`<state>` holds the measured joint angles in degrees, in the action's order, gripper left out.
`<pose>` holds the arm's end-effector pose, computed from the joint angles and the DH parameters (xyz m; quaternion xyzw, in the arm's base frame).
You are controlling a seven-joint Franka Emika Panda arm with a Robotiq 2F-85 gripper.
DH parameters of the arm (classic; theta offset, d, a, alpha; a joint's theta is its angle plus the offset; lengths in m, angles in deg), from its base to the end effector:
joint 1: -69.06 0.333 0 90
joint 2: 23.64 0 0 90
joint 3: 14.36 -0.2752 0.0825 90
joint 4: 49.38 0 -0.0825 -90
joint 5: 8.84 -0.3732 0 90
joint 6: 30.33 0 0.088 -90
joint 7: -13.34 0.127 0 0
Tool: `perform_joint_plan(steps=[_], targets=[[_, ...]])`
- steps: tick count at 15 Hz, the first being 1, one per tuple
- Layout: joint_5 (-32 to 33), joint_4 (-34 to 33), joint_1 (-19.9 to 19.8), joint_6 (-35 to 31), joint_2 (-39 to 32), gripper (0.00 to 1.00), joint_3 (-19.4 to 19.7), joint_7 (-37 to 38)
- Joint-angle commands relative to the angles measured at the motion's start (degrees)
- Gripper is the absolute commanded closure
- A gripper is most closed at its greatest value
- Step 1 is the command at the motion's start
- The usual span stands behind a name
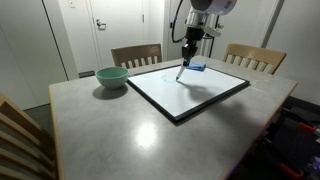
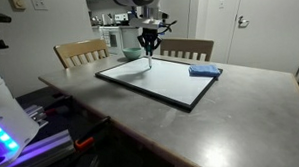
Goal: Pick up the marker from the bowl, use the marker to draw a smiley face on the whiteboard, put the marker in the bowl
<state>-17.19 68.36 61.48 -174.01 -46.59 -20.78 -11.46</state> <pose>0.5783 -0.0102 0.1970 -0.9872 -0.1428 -0.0404 0.0587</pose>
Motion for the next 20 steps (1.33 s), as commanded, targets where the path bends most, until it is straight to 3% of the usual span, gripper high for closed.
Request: perform_joint_plan(steps=[1, 20], targets=[[0.2, 0.5, -1.0, 0.1, -0.7, 0.95, 0.4, -2.4], [1.4, -5.7, -2.7, -2.9, -8.6, 0.95, 0.1, -7.8]])
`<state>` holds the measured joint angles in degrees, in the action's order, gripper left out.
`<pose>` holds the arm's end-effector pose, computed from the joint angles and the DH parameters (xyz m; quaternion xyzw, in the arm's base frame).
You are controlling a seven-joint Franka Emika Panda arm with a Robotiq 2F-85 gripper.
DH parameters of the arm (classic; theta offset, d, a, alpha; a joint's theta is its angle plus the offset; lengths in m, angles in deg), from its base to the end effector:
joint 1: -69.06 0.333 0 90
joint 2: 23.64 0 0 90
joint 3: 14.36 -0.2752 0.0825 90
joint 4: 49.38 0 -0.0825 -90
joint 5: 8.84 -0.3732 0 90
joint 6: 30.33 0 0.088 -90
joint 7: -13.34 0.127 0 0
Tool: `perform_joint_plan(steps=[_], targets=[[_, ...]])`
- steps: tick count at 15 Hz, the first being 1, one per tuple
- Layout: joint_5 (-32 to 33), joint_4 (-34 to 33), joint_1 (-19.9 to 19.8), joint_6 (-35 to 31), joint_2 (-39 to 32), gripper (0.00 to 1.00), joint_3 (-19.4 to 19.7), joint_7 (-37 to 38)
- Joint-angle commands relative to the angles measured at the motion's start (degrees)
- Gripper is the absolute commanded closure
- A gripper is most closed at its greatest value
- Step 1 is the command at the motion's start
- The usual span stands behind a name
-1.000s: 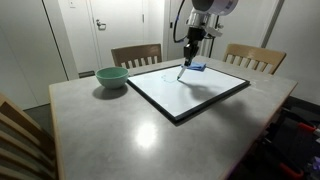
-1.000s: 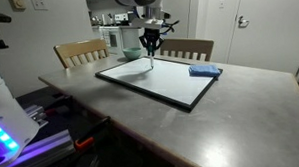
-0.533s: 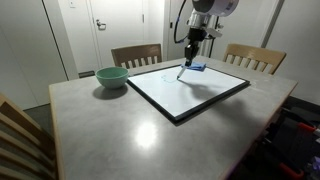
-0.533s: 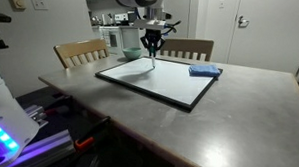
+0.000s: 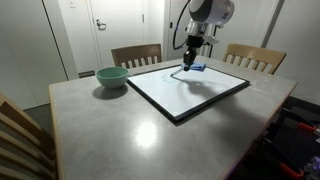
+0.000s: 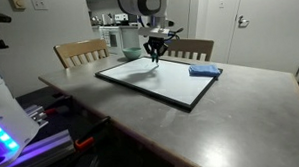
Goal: Pick up the marker from the bowl, use the marker to draw a smiley face on the whiteboard, put the marker in the bowl
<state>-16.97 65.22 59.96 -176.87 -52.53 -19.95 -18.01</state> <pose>0.5875 -0.0356 0.1624 -0.9818 -0.1767 -0.0445 0.0531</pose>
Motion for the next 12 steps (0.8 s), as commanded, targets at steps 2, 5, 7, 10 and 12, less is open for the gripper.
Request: perform_joint_plan(steps=[2, 5, 7, 10, 12], targets=[[1.8, -3.2, -1.0, -0.2, -2.8, 0.95, -0.5, -0.9], [4.1, -3.9, -0.1, 0.7, -0.4, 0.95, 0.2, 0.2], [7.2, -4.3, 1.4, 2.0, 3.0, 0.95, 1.0, 2.1], [10.2, -6.2, 2.6, 4.1, 6.8, 0.95, 0.4, 3.7], [7.7, -8.0, 2.4, 4.8, 7.6, 0.95, -1.8, 1.1]])
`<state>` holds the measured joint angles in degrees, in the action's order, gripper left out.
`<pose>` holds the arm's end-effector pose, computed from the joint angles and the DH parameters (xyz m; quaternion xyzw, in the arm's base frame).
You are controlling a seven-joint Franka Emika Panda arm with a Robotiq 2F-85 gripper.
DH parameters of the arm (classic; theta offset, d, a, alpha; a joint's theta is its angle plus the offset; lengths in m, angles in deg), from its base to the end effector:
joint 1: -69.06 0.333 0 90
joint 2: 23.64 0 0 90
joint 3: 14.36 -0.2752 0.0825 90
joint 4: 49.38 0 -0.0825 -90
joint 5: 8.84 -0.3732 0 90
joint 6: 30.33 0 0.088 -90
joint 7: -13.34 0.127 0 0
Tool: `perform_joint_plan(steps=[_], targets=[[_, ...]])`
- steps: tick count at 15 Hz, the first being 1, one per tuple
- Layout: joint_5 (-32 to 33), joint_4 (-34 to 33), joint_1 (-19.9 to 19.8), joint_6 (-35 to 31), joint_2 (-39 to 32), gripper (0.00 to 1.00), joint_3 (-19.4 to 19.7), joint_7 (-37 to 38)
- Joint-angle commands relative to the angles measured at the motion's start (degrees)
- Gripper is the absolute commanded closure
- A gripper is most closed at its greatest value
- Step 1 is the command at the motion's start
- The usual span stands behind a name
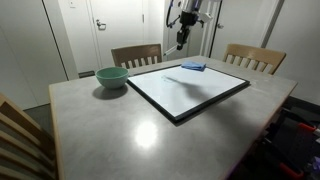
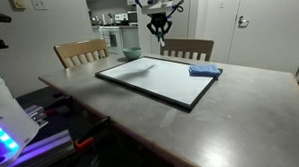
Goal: Pick up the marker from the bowl, use the marker to draw a smiley face on the whiteboard, put the marker in the bowl
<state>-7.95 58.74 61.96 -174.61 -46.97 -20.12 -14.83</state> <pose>0.6330 -0.0173 0.2647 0.9665 0.2300 0.1127 0.0151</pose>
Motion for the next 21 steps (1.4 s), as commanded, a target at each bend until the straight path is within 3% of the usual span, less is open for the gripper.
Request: perform_joint_plan(steps=[1, 6, 16, 21], targets=[[-3.3, -2.3, 0.1, 2.5, 2.2, 0.95, -2.8, -4.0], [-10.5, -7.4, 0.9, 1.9, -1.5, 0.95, -7.8, -11.9], [-5.2, -21.5, 9.2, 5.2, -17.2, 0.95, -8.9, -11.4], [-3.1, -28.7, 11.1, 9.3, -24.2, 0.95, -8.8, -11.0]])
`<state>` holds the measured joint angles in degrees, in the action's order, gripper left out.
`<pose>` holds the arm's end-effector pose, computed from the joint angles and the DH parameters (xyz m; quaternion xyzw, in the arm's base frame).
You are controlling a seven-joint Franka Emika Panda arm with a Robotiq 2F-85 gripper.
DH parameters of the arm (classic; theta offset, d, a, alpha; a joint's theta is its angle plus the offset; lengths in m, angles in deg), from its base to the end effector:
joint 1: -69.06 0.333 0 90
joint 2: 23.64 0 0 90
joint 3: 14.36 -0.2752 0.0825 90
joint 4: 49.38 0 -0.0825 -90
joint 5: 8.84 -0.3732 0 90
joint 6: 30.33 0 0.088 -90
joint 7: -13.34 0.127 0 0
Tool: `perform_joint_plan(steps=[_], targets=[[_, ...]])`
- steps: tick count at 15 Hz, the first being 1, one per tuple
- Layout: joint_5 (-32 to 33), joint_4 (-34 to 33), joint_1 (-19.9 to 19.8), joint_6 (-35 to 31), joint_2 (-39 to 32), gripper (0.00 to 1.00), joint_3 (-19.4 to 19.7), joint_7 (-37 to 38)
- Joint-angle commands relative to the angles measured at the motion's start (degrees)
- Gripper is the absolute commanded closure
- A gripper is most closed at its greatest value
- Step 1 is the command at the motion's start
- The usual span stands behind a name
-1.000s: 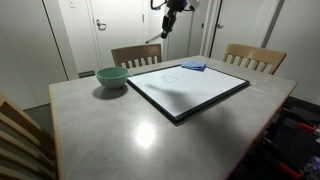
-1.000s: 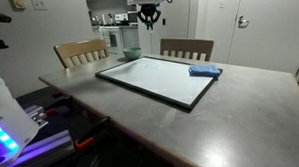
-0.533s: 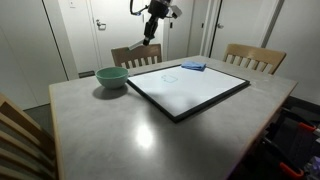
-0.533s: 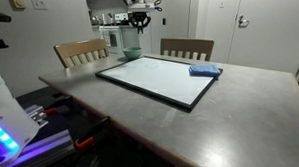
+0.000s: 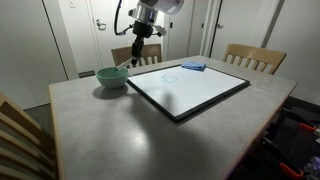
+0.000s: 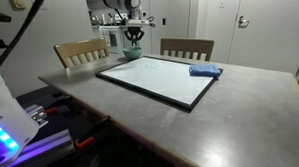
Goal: Pick up the marker from the bowl, use the marker to draw a smiley face on the whiteboard, put the marker in the bowl
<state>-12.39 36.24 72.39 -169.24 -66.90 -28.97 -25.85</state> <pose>0.6753 0.1926 0.2107 -0.8975 -0.4171 -0.1147 0.0858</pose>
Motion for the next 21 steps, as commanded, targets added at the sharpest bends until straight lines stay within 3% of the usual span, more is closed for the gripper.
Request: perform_joint_plan(steps=[1, 8, 9, 10, 18, 21], targets=[[1.5, -7.5, 0.8, 4.6, -5.4, 0.95, 0.0, 0.0], [1.4, -15.3, 0.3, 9.8, -10.9, 0.95, -0.1, -0.7], [1.3, -16.0, 0.3, 10.3, -11.3, 0.61, -0.2, -0.8], [1.2, -16.8, 0.3, 10.7, -11.7, 0.53, -0.2, -0.8], [1.4, -20.0, 1.7, 13.7, -10.6, 0.01, -0.3, -0.4], [1.3, -20.2, 2.5, 15.5, -9.2, 0.0, -0.1, 0.6]])
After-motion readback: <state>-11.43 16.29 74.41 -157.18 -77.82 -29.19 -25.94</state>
